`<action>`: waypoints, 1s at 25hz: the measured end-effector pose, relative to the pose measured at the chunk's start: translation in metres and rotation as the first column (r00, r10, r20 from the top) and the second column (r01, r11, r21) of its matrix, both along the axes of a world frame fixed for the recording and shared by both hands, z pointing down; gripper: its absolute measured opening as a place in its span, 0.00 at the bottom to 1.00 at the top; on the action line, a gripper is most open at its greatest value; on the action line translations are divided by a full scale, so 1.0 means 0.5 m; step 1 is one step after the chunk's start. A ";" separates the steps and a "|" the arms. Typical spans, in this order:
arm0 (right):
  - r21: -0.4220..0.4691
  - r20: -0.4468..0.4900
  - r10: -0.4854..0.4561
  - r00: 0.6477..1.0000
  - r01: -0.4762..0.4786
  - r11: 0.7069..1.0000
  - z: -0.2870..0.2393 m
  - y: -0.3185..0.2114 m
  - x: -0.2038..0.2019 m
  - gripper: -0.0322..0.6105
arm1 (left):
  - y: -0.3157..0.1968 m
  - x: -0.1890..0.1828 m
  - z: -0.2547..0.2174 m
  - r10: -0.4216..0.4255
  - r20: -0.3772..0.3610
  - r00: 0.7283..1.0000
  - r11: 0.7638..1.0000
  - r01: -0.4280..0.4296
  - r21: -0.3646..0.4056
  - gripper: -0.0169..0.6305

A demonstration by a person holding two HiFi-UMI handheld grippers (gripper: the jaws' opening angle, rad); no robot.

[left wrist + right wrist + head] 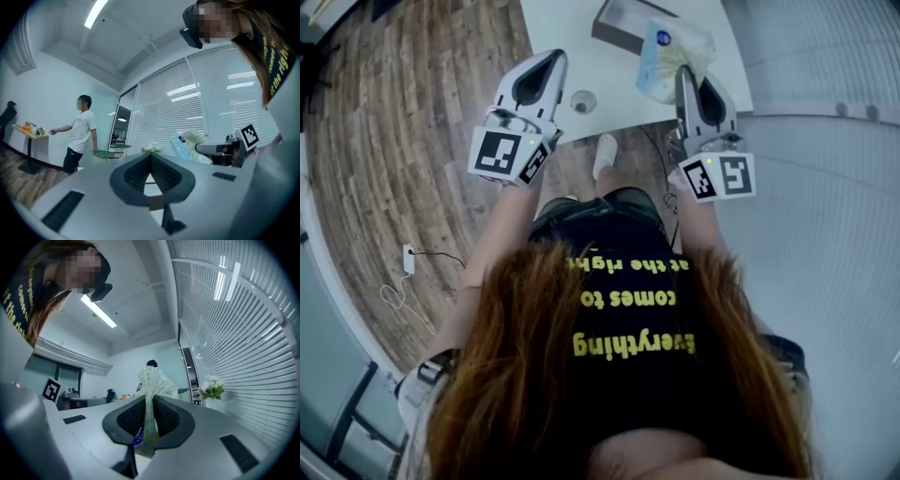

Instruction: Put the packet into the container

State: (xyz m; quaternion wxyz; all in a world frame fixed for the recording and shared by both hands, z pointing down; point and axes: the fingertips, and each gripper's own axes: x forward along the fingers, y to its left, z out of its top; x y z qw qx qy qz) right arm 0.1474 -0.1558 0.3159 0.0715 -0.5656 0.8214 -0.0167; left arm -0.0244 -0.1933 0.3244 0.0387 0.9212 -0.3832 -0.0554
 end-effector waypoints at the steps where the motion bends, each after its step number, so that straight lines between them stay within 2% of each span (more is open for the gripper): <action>1: 0.002 -0.006 -0.010 1.000 0.010 1.000 -0.013 -0.027 0.015 0.14 | -0.024 0.014 -0.013 -0.010 -0.003 1.000 1.000 0.010 0.005 0.03; 7: 0.013 -0.028 -0.074 0.997 0.074 0.997 -0.043 -0.161 0.086 0.14 | -0.144 0.081 -0.045 -0.063 -0.010 0.998 0.997 0.064 0.032 0.03; 12: 0.008 -0.022 -0.111 0.994 0.111 0.994 -0.030 -0.244 0.123 0.13 | -0.217 0.121 -0.035 -0.096 -0.002 0.995 0.995 0.096 0.028 0.03; 18: -0.006 0.000 -0.119 0.993 0.119 0.993 0.003 -0.283 0.143 0.14 | -0.258 0.144 0.000 -0.097 0.020 0.995 0.995 0.096 0.011 0.03; 25: -0.033 0.000 -0.112 0.994 0.112 0.993 0.028 -0.281 0.140 0.13 | -0.273 0.165 0.020 -0.056 0.032 0.998 0.998 0.056 0.003 0.03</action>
